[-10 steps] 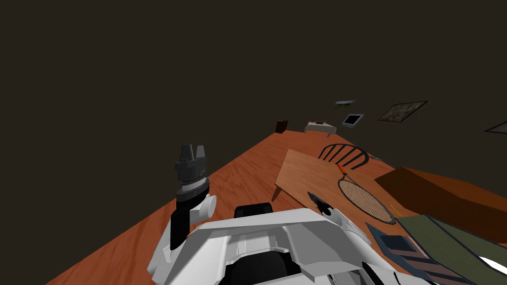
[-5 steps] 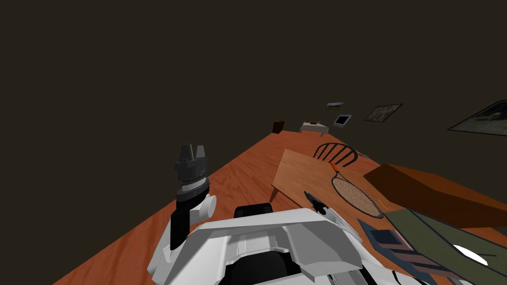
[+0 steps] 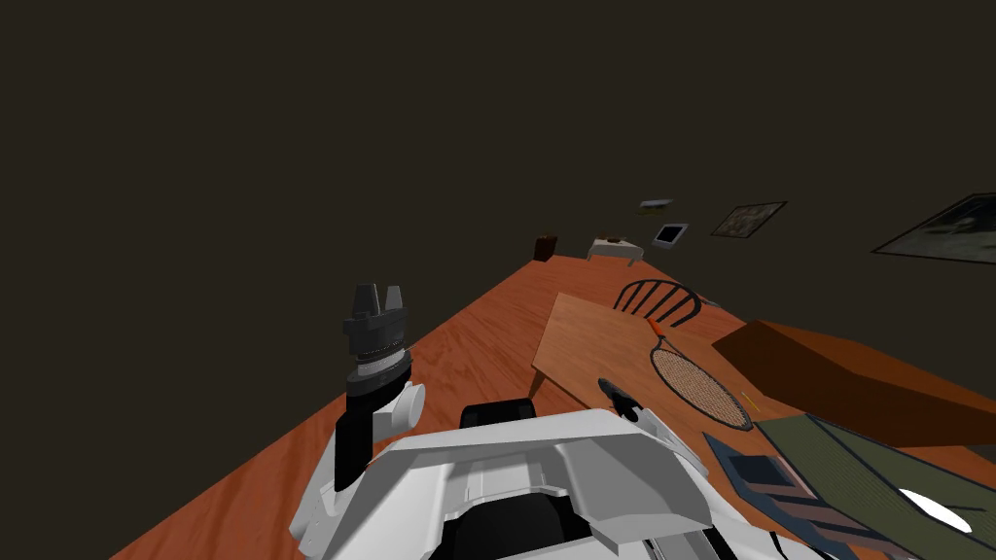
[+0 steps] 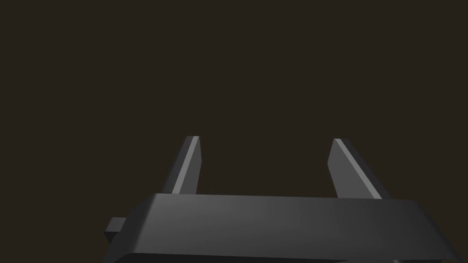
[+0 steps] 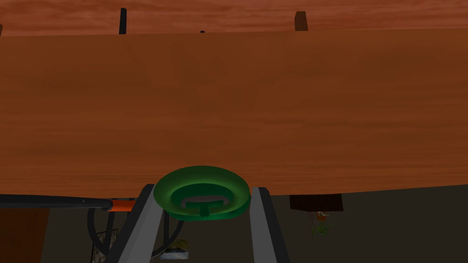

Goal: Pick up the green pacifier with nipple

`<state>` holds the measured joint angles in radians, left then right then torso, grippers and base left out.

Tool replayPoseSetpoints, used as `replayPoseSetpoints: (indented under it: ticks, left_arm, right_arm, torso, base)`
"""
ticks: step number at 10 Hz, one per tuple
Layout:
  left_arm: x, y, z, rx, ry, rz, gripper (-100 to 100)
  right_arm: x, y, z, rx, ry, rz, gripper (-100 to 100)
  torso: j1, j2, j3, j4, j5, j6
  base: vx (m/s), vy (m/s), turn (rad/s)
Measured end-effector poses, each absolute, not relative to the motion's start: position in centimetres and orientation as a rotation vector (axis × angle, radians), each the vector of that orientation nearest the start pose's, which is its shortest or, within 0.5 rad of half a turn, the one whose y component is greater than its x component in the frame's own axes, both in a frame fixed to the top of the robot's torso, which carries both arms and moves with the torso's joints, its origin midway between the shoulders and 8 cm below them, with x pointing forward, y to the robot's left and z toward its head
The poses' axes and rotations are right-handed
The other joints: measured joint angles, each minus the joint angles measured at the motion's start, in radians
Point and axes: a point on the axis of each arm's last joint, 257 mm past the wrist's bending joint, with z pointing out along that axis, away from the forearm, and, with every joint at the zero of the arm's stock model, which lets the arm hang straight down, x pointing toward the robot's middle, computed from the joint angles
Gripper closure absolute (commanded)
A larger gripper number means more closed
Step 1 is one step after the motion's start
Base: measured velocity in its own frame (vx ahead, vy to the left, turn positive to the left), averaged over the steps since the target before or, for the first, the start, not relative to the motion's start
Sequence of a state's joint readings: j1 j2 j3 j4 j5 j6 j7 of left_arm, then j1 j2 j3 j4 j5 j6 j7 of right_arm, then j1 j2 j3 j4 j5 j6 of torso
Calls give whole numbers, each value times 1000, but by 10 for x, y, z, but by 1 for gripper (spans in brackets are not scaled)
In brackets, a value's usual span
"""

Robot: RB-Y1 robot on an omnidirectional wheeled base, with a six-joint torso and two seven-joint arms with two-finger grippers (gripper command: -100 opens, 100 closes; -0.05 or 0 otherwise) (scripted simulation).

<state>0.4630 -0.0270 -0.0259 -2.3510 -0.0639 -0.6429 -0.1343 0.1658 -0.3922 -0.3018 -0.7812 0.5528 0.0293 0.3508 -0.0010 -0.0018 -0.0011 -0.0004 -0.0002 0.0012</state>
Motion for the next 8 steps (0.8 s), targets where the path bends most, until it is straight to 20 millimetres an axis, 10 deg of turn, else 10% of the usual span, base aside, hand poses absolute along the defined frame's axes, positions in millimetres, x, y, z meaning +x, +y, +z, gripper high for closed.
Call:
replayPoseSetpoints:
  ticks: [1,2,3,8]
  left_arm:
    - [303,253,89,-402,475,-1218,0]
    - [303,253,89,-402,475,-1218,0]
    - [303,253,89,-402,475,-1218,0]
    - [303,253,89,-402,475,-1218,0]
  right_arm:
    - [234,-595,-538,948,2147,-361,100]
    - [234,-595,-538,948,2147,-361,0]
    - [234,-595,-538,948,2147,-361,100]
    - [220,-625,-527,1001,2129,-386,100]
  torso:
    - [0,0,0,0,0,0]
    - [0,0,0,0,0,0]
    - [0,0,0,0,0,0]
    - [4,4,2,1,0,0]
  base:
    - [0,0,0]
    - [0,0,0]
    - [-62,54,147]
    - [-60,66,84]
